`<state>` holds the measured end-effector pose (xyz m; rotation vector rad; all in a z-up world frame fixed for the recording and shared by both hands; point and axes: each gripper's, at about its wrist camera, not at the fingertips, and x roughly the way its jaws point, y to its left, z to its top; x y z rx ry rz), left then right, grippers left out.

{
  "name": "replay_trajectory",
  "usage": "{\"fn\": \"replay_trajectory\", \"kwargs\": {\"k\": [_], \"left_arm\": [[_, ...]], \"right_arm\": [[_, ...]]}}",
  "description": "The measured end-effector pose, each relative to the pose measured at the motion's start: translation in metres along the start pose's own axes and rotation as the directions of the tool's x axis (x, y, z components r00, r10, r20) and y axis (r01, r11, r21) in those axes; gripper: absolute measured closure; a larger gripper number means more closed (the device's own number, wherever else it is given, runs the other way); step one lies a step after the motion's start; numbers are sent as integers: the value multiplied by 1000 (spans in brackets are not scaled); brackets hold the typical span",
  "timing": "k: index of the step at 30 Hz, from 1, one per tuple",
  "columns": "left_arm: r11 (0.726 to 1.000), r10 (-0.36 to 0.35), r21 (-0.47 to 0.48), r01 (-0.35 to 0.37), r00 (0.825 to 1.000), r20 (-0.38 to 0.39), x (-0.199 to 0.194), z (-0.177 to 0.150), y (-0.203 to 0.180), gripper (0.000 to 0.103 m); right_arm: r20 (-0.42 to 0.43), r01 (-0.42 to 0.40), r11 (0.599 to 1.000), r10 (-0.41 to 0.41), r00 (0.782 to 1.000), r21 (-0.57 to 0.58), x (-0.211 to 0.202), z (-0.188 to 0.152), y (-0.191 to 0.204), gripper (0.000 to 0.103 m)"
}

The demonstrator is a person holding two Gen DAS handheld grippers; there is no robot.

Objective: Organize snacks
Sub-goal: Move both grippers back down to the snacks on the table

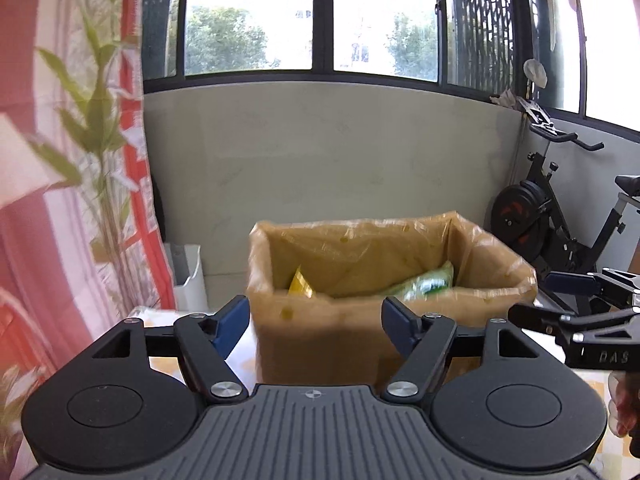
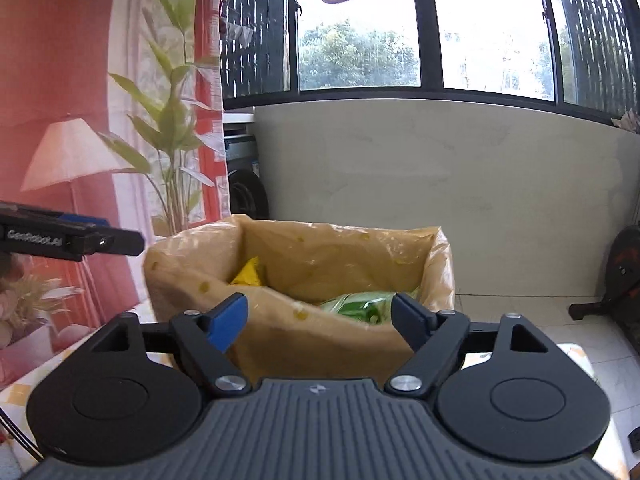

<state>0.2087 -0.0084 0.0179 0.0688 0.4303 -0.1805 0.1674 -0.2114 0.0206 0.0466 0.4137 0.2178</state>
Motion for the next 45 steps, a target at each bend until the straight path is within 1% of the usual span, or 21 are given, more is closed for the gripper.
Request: {"fn": "replay_trajectory", "kwargs": {"k": [3, 7, 10, 12, 14, 16, 18, 21, 23, 26, 29, 32, 35, 37, 41, 45], "left_arm": [[1000, 5, -21, -5, 1000, -28, -15, -21, 8, 28], [998, 19, -59, -24, 997, -78, -29, -55, 20, 28], [995, 48, -83, -58, 992, -118, -36, -84, 26, 28], [993, 57, -97, -73, 986, -159, -37, -102, 29, 28], [990, 42, -120, -68, 977, -209, -35, -119, 31, 29], [989, 31, -133, -68, 964, -263, -33, -135, 31, 29], [989, 19, -133, -62, 954, -299, -35, -149, 30, 29], [992, 14, -113, -54, 944, -330, -35, -165, 26, 29], [993, 18, -103, -57, 938, -345, -34, -173, 24, 29], [990, 19, -126, -69, 932, -362, -29, -178, 29, 29], [987, 18, -144, -76, 930, -368, -29, -184, 29, 29], [984, 5, -165, -73, 925, -379, -26, -190, 31, 29], [977, -6, -197, -78, 918, -396, -23, -196, 35, 30], [973, -9, -214, -84, 916, -400, -22, -198, 36, 30], [968, -10, -233, -91, 916, -402, -19, -202, 38, 31], [970, -13, -227, -85, 917, -399, -16, -202, 39, 31]], "right_arm": [[-1, -7, 999, 8, 1000, 41, -7, -14, -1, 20], [-15, 6, 997, -5, 1000, 80, -13, -38, -1, 20], [-31, 27, 996, -25, 999, 80, -15, -61, 5, 20], [-54, 40, 996, -36, 998, 75, -14, -76, 11, 20], [-81, 44, 996, -37, 996, 76, -14, -93, 19, 20], [-106, 40, 995, -30, 994, 91, -14, -107, 24, 20], [-135, 34, 994, -20, 991, 106, -16, -121, 30, 20], [-177, 28, 995, -11, 984, 93, -18, -138, 39, 20], [-211, 17, 996, 1, 977, 84, -17, -147, 44, 20], [-258, -31, 997, 48, 965, 71, -18, -160, 54, 20], [-293, -89, 996, 86, 952, 4, -17, -168, 73, 20], [-305, -158, 985, 132, 943, -63, -17, -172, 93, 20], [-310, -211, 971, 168, 936, -109, -19, -175, 106, 20], [-327, -239, 963, 188, 926, -124, -19, -179, 113, 20], [-380, -273, 953, 206, 902, -130, -10, -187, 119, 20], [-422, -259, 959, 189, 887, -116, 1, -193, 117, 20]]}}
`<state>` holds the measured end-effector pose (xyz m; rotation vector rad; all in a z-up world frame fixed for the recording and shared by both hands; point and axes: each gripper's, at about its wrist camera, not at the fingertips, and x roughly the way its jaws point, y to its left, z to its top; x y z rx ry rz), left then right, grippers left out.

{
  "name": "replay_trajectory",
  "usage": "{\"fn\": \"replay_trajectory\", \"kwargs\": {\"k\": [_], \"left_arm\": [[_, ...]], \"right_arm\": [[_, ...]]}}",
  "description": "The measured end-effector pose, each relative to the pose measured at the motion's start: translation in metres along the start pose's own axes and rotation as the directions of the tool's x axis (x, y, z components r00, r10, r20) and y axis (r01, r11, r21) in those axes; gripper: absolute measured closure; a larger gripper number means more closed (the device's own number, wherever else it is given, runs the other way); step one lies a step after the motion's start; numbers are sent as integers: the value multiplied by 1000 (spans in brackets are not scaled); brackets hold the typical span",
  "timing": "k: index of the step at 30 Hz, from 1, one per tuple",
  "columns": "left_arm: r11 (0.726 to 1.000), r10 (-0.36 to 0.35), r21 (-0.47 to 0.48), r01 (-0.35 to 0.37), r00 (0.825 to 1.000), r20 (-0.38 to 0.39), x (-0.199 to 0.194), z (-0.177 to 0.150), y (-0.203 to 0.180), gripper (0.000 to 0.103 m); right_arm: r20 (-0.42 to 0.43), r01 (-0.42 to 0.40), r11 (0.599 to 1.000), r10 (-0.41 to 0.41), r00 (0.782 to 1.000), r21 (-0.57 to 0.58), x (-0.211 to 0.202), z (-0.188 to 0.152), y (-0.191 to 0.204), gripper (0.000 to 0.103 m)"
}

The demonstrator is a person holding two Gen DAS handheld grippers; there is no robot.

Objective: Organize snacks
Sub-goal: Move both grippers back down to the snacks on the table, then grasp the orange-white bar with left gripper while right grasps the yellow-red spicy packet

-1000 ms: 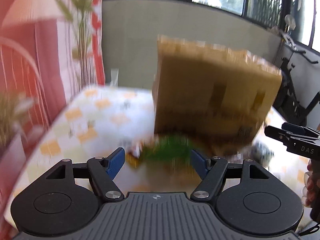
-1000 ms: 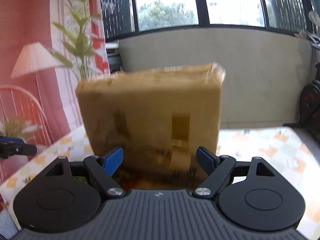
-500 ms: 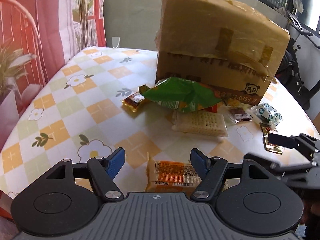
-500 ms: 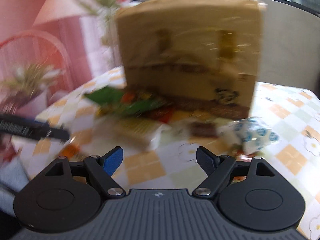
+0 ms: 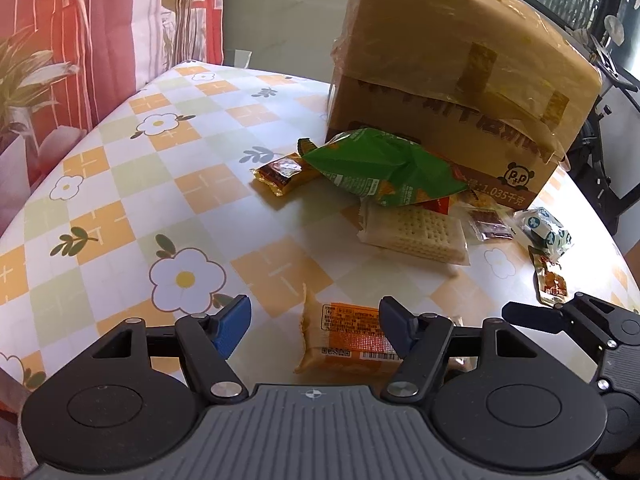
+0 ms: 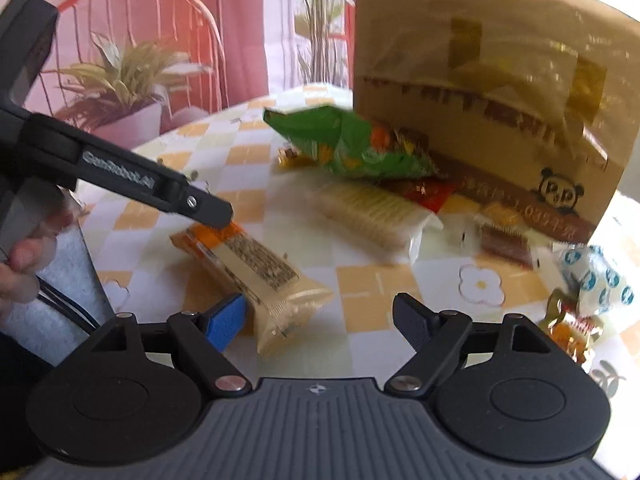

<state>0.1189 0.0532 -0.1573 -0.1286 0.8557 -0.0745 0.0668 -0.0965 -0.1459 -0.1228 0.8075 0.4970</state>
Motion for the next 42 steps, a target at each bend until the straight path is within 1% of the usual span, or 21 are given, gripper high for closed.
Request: {"fn": "replay_trajectory", "kwargs": {"k": [3, 7, 10, 14, 17, 19, 20, 22, 24, 26, 27, 30, 33, 35, 38, 39, 41, 42], "left_arm": [[1000, -11, 10, 11, 1000, 8, 2, 1, 0, 32], [998, -53, 36, 52, 998, 22, 3, 2, -3, 33], [991, -96, 93, 94, 995, 19, 5, 1, -11, 33], [971, -154, 182, 153, 988, -10, 11, -1, -26, 33], [954, -158, 254, 160, 987, -26, 16, -3, -41, 33], [948, -141, 283, 147, 989, -39, 22, -5, -47, 33], [948, -136, 286, 143, 990, -46, 26, -5, -49, 35], [951, -129, 275, 139, 990, -53, 32, -7, -50, 51], [958, -126, 255, 132, 991, -41, 36, -8, -48, 63], [966, -108, 233, 109, 994, -18, 37, -6, -44, 64], [971, -100, 216, 100, 995, -13, 40, -4, -43, 64], [981, -89, 173, 87, 996, 3, 44, 0, -39, 65], [984, -72, 164, 68, 997, 18, 45, -1, -41, 64], [984, -64, 166, 58, 997, 31, 44, -4, -42, 64], [987, -65, 149, 58, 997, 40, 42, -6, -41, 64], [988, -68, 144, 61, 997, 41, 40, -8, -39, 64], [989, -69, 133, 63, 997, 42, 40, -8, -37, 64], [990, -67, 128, 61, 997, 43, 40, -8, -36, 64]], "right_arm": [[-7, 52, 998, -52, 999, 21, 7, 1, -7, 20], [-12, 110, 989, -110, 994, 96, 17, 8, -24, 21], [-15, 149, 977, -148, 989, 150, 21, 12, -34, 21], [-19, 160, 965, -160, 987, 210, 13, 8, -44, 21], [3, 153, 957, -159, 987, 246, -2, 1, -49, 21], [19, 184, 945, -196, 980, 270, -12, -3, -55, 21], [26, 206, 935, -223, 974, 288, -18, -5, -59, 21], [43, 244, 915, -271, 962, 322, -26, -7, -67, 21], [54, 295, 889, -334, 941, 349, -33, -10, -76, 21], [35, 356, 859, -395, 918, 368, -35, -13, -86, 21], [20, 371, 848, -408, 913, 380, -35, -14, -93, 21], [-20, 400, 813, -432, 901, 424, -30, -18, -112, 21], [-60, 402, 795, -423, 904, 454, -21, -21, -125, 21], [-57, 414, 797, -435, 899, 441, -18, -21, -125, 20], [-60, 450, 815, -462, 885, 366, -10, -20, -114, 19], [-51, 447, 817, -462, 886, 364, -10, -21, -112, 22], [-40, 445, 819, -463, 885, 363, -10, -22, -109, 25], [-31, 438, 826, -458, 889, 355, -12, -23, -108, 31]]}}
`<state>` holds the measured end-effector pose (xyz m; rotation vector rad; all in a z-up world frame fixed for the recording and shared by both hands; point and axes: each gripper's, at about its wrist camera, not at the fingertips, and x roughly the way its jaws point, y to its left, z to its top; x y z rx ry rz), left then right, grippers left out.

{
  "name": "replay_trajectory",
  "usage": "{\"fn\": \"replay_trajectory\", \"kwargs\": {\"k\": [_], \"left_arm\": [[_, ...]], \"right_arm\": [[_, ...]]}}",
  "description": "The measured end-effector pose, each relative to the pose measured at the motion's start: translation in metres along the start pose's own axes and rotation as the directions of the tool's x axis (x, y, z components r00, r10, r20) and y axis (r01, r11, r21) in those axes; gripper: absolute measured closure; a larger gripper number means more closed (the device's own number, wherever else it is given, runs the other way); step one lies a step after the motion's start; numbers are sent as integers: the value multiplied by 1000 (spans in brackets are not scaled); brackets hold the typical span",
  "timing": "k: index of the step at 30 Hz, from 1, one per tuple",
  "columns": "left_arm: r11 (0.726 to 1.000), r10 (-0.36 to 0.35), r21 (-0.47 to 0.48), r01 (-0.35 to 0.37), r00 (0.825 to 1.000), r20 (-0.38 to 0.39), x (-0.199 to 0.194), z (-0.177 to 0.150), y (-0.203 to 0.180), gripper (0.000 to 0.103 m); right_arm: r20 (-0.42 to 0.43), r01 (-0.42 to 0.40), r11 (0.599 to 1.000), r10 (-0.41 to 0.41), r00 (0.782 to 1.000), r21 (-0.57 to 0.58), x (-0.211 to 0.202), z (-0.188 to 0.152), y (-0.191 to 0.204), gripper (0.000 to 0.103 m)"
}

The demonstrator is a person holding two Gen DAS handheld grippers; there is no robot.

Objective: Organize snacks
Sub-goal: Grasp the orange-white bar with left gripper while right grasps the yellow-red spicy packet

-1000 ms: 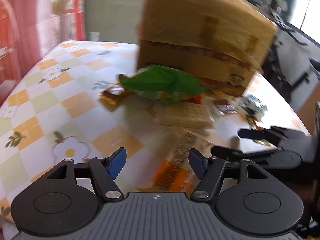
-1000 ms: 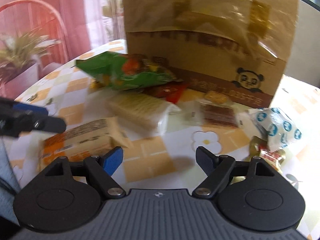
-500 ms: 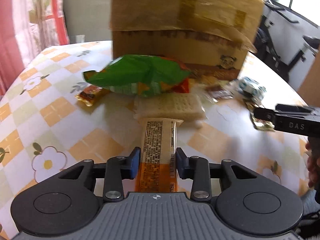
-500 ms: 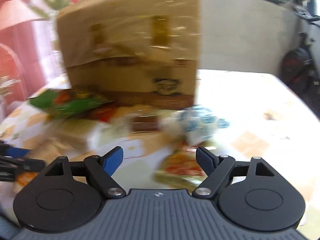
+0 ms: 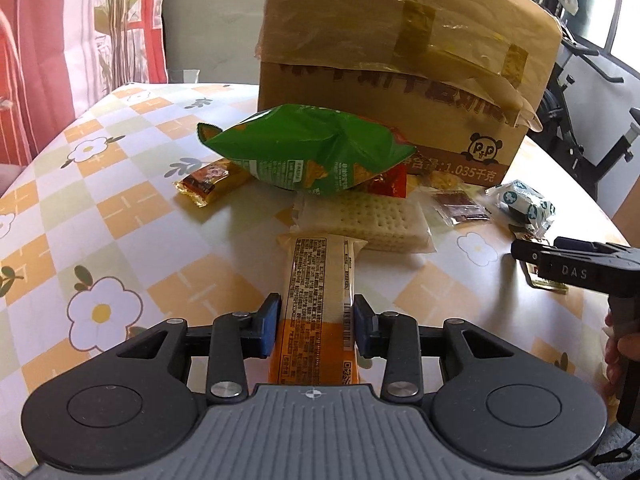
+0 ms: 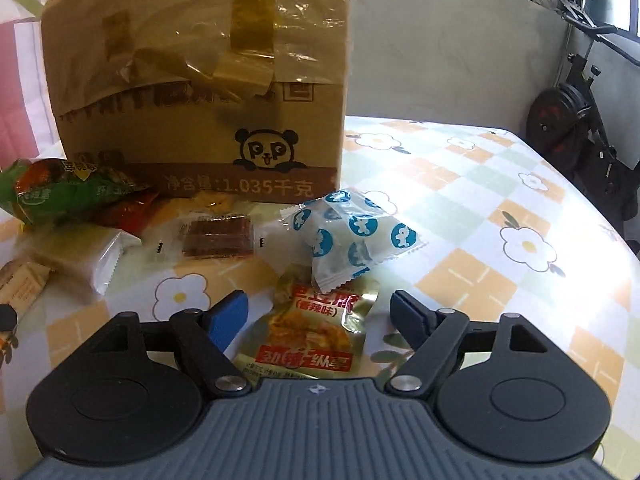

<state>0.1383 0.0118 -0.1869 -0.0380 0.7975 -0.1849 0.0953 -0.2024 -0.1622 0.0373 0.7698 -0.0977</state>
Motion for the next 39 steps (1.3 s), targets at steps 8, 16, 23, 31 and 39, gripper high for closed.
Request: {"fn": "replay_trajectory", "kwargs": {"k": [8, 16, 23, 31, 39], "left_arm": [[999, 4, -40, -4, 1000, 1, -2, -1, 8, 63], [999, 10, -34, -10, 1000, 1, -1, -2, 5, 62], [1000, 16, -23, -16, 1000, 2, -1, -3, 4, 62], [1000, 19, -15, -19, 1000, 5, 0, -3, 3, 62], [1000, 2, -10, -1, 1000, 18, -4, -6, 3, 64]], "right_arm": [[22, -143, 976, 149, 989, -163, -12, -8, 17, 54], [12, -204, 959, 210, 978, -197, -9, -9, 25, 51], [25, -181, 964, 190, 982, -193, -8, -11, 24, 44], [16, -184, 969, 189, 982, -165, -6, -10, 22, 41], [34, -196, 959, 208, 978, -204, -11, -13, 28, 60]]}}
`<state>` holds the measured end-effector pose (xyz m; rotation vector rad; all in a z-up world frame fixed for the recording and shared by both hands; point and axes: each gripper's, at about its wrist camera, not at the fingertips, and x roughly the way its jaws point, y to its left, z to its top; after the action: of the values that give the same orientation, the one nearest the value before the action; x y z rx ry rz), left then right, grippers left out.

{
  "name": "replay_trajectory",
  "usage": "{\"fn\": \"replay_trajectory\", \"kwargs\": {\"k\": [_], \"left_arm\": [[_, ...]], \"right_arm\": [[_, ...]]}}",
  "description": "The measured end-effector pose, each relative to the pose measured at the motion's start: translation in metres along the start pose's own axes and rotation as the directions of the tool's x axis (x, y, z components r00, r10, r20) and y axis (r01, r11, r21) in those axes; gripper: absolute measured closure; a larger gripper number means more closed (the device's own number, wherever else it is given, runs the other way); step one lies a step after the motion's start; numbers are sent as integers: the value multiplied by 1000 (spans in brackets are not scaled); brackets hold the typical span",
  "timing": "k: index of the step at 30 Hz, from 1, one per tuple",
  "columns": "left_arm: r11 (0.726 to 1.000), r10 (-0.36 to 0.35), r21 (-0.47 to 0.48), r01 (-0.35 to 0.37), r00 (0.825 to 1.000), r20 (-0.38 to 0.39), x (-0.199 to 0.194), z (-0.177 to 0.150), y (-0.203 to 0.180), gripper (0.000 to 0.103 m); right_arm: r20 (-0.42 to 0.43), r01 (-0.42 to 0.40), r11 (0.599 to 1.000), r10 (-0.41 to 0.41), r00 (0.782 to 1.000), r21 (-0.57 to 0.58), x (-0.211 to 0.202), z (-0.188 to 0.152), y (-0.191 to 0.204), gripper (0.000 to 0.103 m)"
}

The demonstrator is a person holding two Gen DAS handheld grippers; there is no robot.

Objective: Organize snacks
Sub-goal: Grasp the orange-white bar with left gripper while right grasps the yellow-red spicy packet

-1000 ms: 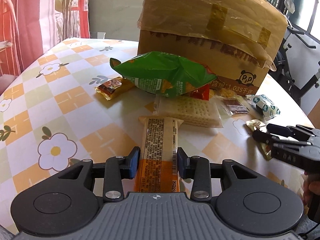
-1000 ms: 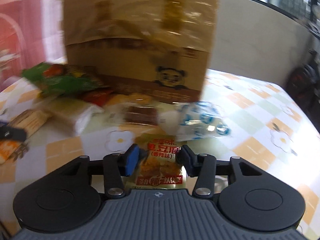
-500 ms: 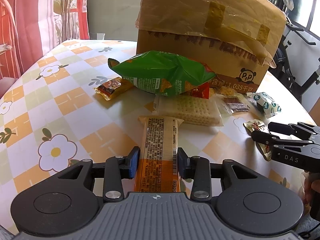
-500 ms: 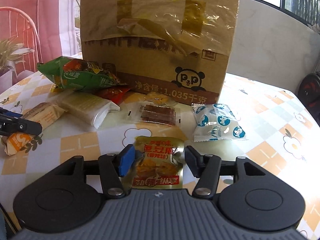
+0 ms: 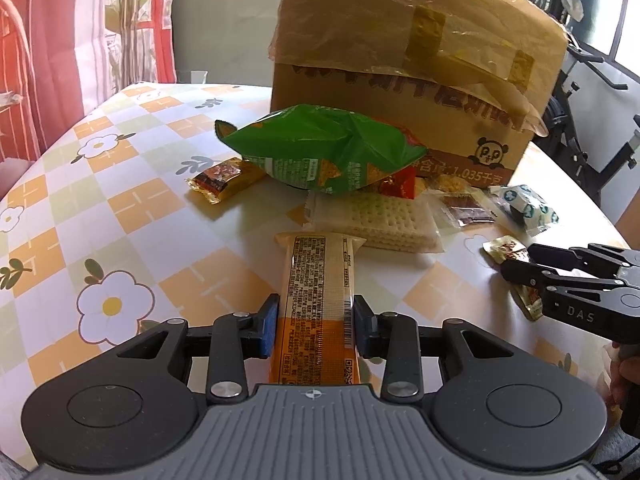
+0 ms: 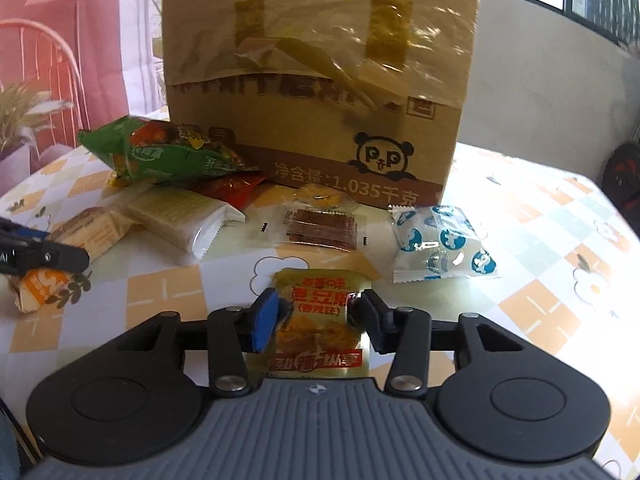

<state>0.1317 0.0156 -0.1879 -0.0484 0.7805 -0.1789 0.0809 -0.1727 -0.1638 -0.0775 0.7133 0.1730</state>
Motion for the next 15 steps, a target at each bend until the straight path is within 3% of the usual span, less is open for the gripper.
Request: {"fn": "replay_trajectory", "kwargs": {"k": [1, 2, 10, 11, 13, 15], "left_arm": [[1000, -9, 4, 9, 1000, 3, -1, 0, -1, 64], [1000, -16, 10, 15, 1000, 9, -3, 0, -2, 65], [999, -37, 39, 35, 999, 34, -10, 1, -9, 65], [999, -34, 31, 33, 999, 31, -10, 1, -8, 65], [999, -33, 22, 33, 999, 25, -8, 1, -5, 65], [999, -34, 19, 34, 999, 20, -7, 0, -5, 65]], "right_arm": [[9, -4, 1000, 4, 1000, -1, -1, 0, 0, 62], [29, -9, 1000, 9, 1000, 4, -4, -1, -1, 74], [23, -1, 1000, 1, 1000, 3, -7, -1, 1, 70], [25, 4, 1000, -4, 1000, 5, -7, -1, 1, 68], [20, 4, 1000, -4, 1000, 8, -7, -1, 0, 44], [17, 1, 1000, -1, 1000, 1, -6, -1, 1, 35]]}}
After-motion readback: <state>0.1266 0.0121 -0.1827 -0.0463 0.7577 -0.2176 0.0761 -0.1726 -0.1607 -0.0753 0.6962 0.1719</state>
